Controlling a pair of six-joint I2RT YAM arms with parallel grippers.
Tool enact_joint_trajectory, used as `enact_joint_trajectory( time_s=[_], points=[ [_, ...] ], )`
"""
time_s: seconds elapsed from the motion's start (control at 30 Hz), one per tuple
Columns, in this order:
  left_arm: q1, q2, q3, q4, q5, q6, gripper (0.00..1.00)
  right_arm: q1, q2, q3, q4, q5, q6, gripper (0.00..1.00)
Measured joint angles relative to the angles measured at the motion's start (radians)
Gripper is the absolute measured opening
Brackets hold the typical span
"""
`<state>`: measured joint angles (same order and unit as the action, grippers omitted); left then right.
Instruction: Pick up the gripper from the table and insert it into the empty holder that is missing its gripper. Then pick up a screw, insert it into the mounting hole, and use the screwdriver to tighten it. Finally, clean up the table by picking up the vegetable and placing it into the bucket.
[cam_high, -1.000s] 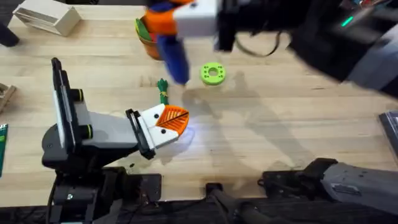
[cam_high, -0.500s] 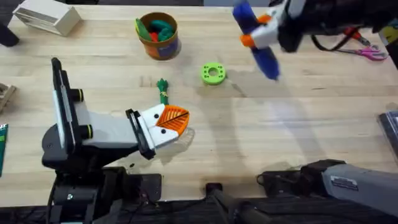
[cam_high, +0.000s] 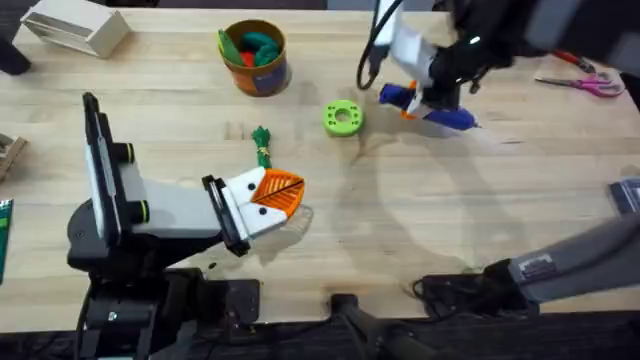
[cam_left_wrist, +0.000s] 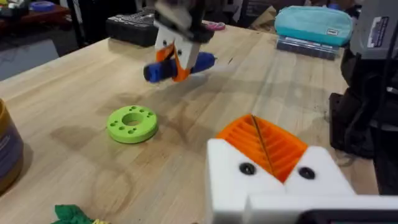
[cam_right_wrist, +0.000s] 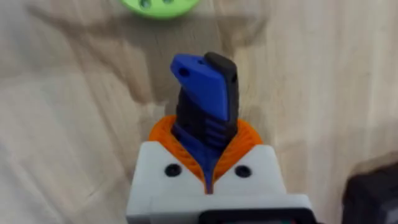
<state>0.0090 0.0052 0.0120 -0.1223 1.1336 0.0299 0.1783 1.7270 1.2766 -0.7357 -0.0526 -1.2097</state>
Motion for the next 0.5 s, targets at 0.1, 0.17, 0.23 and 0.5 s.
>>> enact_joint_trajectory(
  time_s=[0.1, 0.17, 0.23, 0.5],
  points=[
    [0.000, 0.000, 0.000, 0.000, 0.000, 0.000, 0.009, 0.000, 0.093, 0.000, 0.035, 0.049, -0.016, 0.029],
    [0.000, 0.000, 0.000, 0.000, 0.000, 0.000, 0.009, 0.000, 0.143, 0.008, 0.064, 0.097, -0.029, 0.510],
    [0.000, 0.000, 0.000, 0.000, 0.000, 0.000, 0.009, 0.000, 0.137, 0.016, 0.067, 0.100, -0.021, 0.792],
    [0.000, 0.000, 0.000, 0.000, 0.000, 0.003, 0.218, 0.000, -0.034, 0.016, 0.059, 0.064, 0.191, 0.974]
  ],
)
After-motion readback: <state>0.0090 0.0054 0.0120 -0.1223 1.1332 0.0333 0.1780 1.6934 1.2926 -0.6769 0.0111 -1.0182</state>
